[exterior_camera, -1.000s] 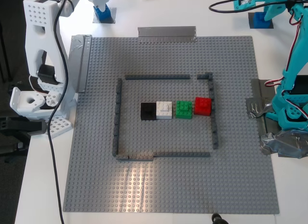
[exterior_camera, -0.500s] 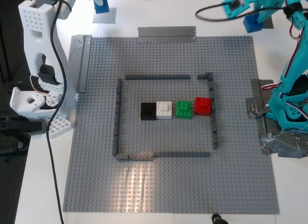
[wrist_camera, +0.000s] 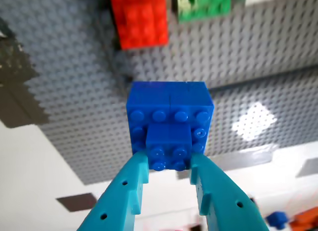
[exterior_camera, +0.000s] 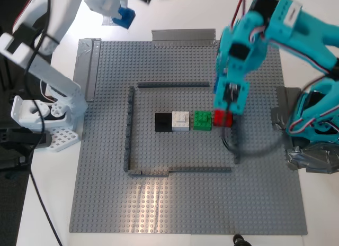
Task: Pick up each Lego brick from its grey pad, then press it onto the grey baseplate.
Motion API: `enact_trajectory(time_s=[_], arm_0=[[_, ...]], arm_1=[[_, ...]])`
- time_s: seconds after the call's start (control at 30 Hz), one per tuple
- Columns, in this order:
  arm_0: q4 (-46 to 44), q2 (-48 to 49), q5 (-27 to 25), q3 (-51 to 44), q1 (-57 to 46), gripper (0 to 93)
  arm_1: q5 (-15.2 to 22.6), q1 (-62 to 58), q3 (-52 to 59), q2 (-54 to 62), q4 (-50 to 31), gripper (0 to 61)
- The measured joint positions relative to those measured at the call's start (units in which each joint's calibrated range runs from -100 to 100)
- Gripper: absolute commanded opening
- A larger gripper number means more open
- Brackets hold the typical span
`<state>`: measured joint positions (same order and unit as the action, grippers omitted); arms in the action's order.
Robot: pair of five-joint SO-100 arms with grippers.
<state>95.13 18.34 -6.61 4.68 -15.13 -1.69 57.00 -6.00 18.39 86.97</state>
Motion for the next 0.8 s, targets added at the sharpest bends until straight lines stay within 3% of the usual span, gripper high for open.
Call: enact_trajectory(time_s=[0.17,0.33,0.63,0.8], arm_0=[[-0.52,0.68,0.68,0.00,14.21,0.0],[-4.52,0.68,3.55,0.29,21.83,0.0],[-10.52,-5.49,7.06,0.49,23.53,0.0],[-13.04,-9.21,7.89,0.49,23.53,0.0]], arm_1=[[-3.71,-7.36,9.09,11.92,3.54,0.1],[-6.45,-18.91,16.15,22.54,9.57,0.1],[-4.30,-41.55,30.17,29.36,11.10,0.1],[-2.83,-51.00,31.91,27.55,10.86,0.1]])
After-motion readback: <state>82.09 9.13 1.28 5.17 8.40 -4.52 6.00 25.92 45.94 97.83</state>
